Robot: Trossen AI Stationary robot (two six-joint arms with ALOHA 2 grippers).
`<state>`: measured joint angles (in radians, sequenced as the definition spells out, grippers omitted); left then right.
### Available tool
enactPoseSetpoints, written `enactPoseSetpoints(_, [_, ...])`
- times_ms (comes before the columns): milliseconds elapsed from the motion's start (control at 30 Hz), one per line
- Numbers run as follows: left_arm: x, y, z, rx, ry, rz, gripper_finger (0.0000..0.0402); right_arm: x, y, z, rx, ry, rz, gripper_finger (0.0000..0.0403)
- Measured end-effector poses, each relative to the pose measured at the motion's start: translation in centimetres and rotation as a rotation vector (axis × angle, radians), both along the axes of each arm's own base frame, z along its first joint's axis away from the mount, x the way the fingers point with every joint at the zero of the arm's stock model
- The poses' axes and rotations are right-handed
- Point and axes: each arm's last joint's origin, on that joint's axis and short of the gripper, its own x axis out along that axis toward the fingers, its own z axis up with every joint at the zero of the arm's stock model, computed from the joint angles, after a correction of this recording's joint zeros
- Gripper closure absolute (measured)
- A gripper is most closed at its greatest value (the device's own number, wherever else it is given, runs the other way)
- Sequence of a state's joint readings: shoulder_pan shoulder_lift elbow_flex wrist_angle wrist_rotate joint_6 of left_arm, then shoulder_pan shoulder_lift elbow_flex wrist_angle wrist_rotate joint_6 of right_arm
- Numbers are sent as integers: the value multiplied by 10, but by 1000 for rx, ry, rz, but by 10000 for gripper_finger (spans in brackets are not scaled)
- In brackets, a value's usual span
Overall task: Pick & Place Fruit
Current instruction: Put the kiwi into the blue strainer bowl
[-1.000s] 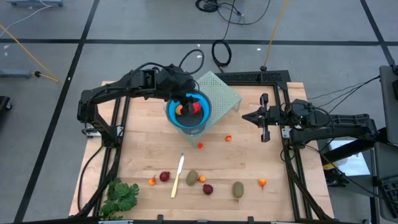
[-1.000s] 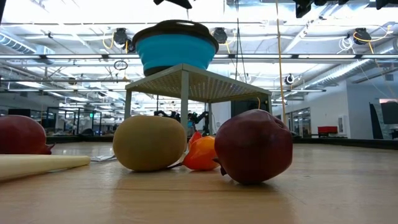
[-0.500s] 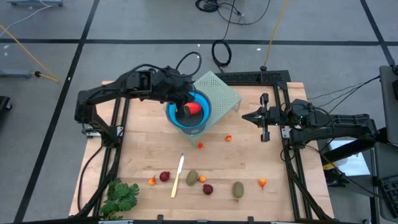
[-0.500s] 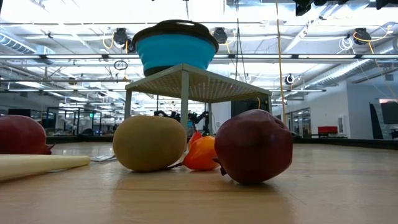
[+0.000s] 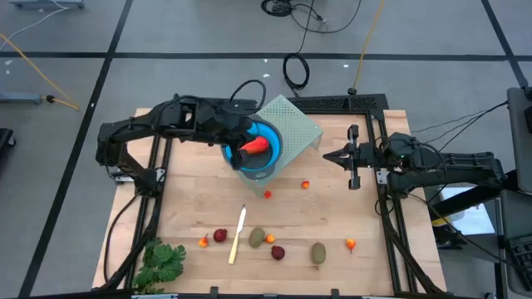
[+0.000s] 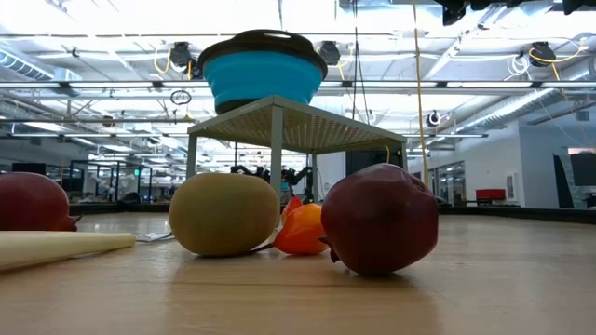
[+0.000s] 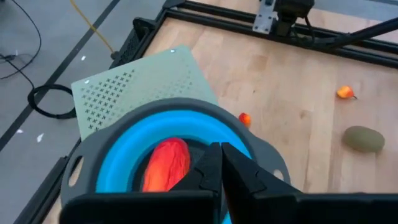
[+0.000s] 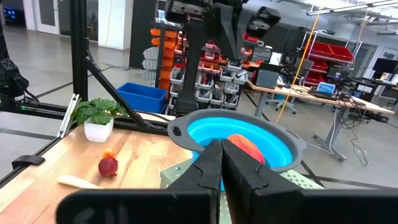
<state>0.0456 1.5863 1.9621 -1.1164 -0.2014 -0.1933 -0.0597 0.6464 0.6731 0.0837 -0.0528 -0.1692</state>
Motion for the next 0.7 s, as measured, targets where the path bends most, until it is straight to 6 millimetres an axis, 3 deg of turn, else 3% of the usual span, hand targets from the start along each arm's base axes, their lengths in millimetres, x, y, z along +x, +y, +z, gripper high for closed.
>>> enactPoseSetpoints(267, [-10, -15, -6, -12, -34, -3, 399, 0, 0, 0, 0, 0, 1, 399])
enactPoseSetpoints(700, [-34, -33, -45, -69, -210, -30, 395, 3, 0, -2, 47, 14, 6, 399])
